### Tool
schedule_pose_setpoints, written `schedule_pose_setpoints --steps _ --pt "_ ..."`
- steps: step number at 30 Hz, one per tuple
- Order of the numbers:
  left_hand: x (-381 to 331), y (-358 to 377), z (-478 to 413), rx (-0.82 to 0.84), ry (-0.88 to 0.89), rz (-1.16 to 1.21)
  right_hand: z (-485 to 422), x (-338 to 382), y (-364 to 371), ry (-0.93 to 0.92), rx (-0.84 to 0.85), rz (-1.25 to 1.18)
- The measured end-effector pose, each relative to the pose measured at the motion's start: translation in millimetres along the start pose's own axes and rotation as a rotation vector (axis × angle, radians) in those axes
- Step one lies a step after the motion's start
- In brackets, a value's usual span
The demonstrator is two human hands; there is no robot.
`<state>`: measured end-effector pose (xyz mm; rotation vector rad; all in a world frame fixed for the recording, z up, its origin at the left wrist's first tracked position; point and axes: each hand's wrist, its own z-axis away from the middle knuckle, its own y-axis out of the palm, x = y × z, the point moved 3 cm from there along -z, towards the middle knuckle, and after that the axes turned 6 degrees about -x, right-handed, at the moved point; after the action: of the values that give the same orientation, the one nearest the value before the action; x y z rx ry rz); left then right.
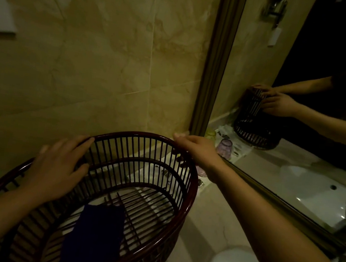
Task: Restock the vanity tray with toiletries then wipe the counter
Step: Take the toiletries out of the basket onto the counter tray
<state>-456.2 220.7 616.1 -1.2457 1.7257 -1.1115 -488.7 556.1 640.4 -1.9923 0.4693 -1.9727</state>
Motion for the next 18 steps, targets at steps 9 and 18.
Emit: schedule_pose_setpoints --steps 9,18 --pt "14 -4 11 0.065 -0.005 0.015 -6 13 20 -0.023 -0.047 0.441" --pt "41 -37 75 0.066 -0.171 0.227 -5 0 16 0.052 -0.107 0.279"
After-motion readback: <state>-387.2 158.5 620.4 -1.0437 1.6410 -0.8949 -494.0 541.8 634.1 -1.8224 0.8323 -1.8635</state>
